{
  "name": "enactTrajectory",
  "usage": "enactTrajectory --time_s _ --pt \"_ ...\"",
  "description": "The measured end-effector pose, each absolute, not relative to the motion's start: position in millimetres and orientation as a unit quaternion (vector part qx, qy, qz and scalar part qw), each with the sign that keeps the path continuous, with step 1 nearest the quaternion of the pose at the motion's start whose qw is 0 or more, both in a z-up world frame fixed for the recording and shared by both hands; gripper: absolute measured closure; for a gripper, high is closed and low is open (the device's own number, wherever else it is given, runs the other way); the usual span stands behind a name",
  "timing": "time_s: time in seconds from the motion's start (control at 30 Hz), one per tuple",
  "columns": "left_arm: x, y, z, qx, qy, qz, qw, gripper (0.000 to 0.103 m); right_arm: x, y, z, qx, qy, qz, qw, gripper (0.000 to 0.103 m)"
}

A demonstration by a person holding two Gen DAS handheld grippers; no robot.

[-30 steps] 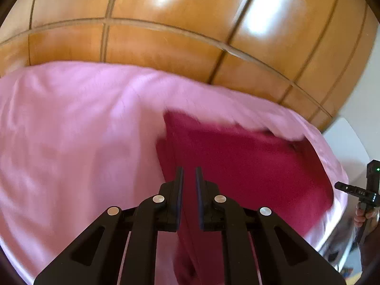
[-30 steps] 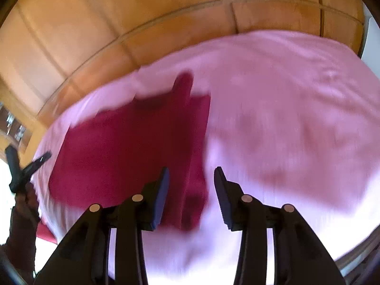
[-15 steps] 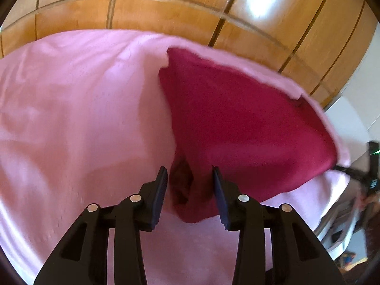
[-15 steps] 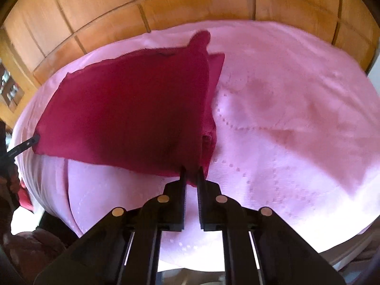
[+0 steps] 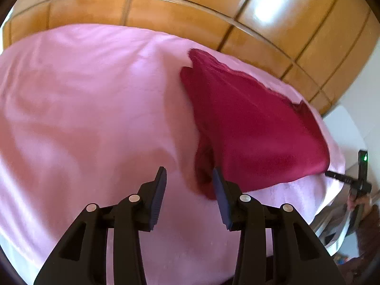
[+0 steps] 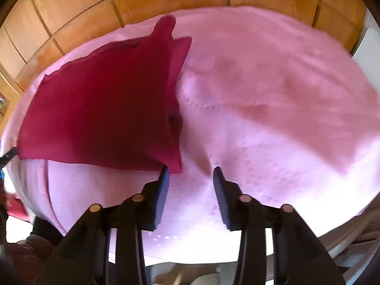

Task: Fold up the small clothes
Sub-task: 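Fold the lace edge over the bundle with the right gripper and release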

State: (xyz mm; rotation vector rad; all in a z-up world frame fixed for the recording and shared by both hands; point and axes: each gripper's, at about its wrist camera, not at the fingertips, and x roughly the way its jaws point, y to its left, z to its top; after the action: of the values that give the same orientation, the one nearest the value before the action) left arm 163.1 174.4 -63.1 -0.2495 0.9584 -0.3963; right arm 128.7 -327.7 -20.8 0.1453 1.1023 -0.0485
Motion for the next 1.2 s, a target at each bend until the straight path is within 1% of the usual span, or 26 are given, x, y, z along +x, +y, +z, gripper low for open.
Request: enactTrajectory --time_s 0.07,0.1,0.13,0.17,0.27,0.3,0.4,0.47,0.53,0.6,0.63,0.7,0.9,1.2 --pt "157.4 185.8 -60.5 -0.151 0.452 -0.193 0.858 0.063 129.3 -321.6 -4.2 0.062 0.498 -0.025 0.865 0.064" --pt "155.8 188.8 -59.6 -0.162 0.45 -0.195 0.856 0.062 133.2 -316.6 3.2 0.063 0.483 -0.02 0.873 0.057" --pt "154.4 191.2 -58.4 -0.173 0.448 -0.199 0.855 0.053 137.7 -308.9 10.5 0.064 0.469 -0.012 0.881 0.045" --pt "152.8 191.8 -57.4 -0.181 0.444 -0.202 0.854 0.045 144.2 -299.4 15.8 0.068 0.458 0.0 0.886 0.041" --pt "156.2 185.1 -55.1 -0.199 0.438 -0.211 0.851 0.043 170.6 -267.7 18.2 0.056 0.449 0.033 0.891 0.036" --pt "157.5 182.5 -55.3 -0.199 0.437 -0.212 0.851 0.043 181.6 -257.1 15.6 0.045 0.448 0.033 0.892 0.032" --pt "165.8 167.5 -58.3 -0.188 0.441 -0.218 0.85 0.043 204.4 -245.4 7.6 0.048 0.45 0.027 0.891 0.032" --pt "168.6 155.4 -59.6 -0.155 0.444 -0.204 0.859 0.043 218.7 -246.7 4.2 0.078 0.447 0.029 0.891 0.032" --pt "170.6 141.1 -63.3 -0.091 0.449 -0.154 0.876 0.044 229.0 -253.0 -2.1 0.08 0.443 0.009 0.893 0.03" --pt "172.4 133.3 -72.2 -0.055 0.461 -0.12 0.878 0.044 242.6 -264.4 -25.0 0.089 0.47 -0.023 0.878 0.031" --pt "171.2 133.7 -74.3 -0.057 0.462 -0.116 0.878 0.044 246.8 -268.0 -35.3 0.099 0.485 -0.028 0.869 0.033" --pt "167.6 131.5 -72.8 -0.05 0.457 -0.109 0.881 0.044 244.5 -277.3 -46.8 0.121 0.474 -0.015 0.872 0.033" --pt "158.9 126.4 -57.6 -0.017 0.435 -0.086 0.896 0.044 241.7 -271.3 -47.1 0.103 0.461 -0.025 0.881 0.032" --pt "160.7 125.2 -29.3 0.006 0.398 -0.074 0.914 0.044 238.1 -269.1 -45.7 0.1 0.465 -0.031 0.879 0.032"
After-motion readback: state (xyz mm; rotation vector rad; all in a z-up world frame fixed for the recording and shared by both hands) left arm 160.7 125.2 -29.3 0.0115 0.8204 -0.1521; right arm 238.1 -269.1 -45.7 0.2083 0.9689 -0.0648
